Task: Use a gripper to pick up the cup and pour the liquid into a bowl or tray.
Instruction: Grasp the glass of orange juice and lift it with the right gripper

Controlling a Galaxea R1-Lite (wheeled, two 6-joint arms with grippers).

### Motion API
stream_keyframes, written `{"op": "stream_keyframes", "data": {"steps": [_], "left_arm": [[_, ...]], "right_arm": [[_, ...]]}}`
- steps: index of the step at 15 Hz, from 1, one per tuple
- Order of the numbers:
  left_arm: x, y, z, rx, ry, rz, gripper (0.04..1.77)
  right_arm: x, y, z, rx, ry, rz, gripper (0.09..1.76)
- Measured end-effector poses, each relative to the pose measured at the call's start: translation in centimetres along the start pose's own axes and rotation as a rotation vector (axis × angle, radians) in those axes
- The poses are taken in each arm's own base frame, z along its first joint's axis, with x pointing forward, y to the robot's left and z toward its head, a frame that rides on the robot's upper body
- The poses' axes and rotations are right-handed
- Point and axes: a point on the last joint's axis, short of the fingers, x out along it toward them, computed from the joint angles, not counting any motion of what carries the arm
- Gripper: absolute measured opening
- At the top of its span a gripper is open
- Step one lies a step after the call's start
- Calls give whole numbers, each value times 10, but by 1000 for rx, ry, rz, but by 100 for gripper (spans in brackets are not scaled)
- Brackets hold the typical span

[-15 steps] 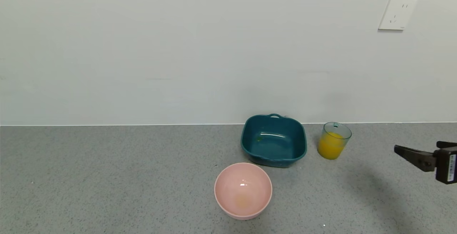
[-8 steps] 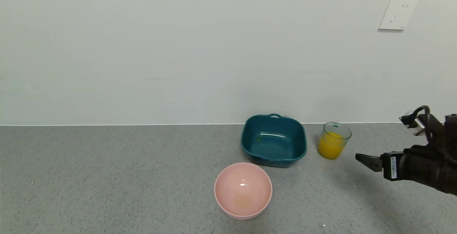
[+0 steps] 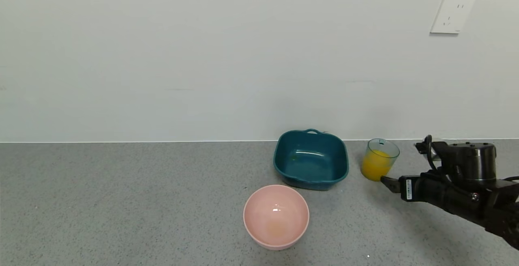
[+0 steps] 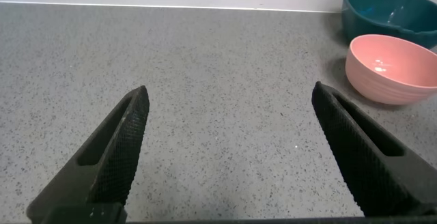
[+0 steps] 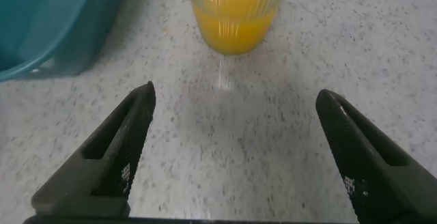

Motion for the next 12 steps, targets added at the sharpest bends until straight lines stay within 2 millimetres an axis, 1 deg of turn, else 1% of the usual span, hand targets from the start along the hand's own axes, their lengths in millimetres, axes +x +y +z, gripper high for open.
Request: {"op": "stream_keyframes", "data": {"steps": [2,5,12], "left_arm": [[0,0,0,0,0,0,172],[0,0,0,0,0,0,172],[0,0,0,0,0,0,172]], "right_arm": [[16,1,-5,5,-42,-9,171],[36,3,-13,12,-99,-21,171],[65,6,-25,21,-213,-26,171]]}}
